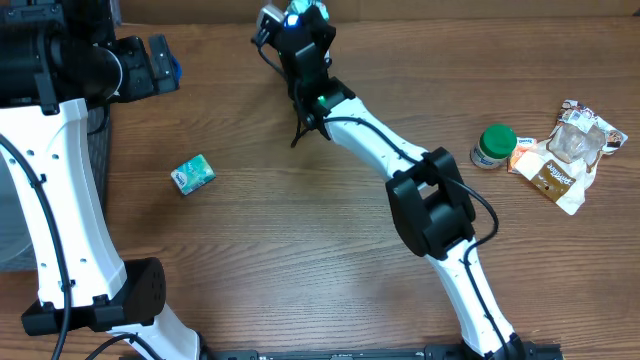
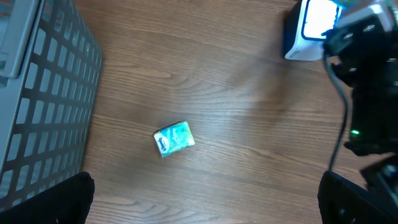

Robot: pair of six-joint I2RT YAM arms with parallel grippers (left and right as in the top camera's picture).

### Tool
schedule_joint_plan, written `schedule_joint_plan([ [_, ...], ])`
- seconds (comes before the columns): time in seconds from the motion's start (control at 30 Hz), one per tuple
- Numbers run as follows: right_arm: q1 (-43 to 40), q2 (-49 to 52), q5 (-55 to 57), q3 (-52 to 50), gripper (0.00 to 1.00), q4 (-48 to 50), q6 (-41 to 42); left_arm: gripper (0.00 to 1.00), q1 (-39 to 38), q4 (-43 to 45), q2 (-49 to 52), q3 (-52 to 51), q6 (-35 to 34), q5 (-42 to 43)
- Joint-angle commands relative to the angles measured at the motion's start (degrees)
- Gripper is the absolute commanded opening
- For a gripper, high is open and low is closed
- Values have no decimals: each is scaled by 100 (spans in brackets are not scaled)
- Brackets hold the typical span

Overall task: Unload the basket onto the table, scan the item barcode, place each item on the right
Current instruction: 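Lift the green pack and hold it up to the white scanner, then carry the green pack right and drop it beside the green jar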

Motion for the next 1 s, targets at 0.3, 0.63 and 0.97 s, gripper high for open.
schedule_joint_plan([
  [0.3,-9,269,472,107,4,918,-382,100,-37,-9,20,55,96,-37],
  [0.63,-9,-428,560,107,4,-2,247,100,-37,-9,20,55,96,-37],
  [0.97,-85,-2509,-249,107,4,-3095,2417,100,-37,-9,20,55,96,-37],
])
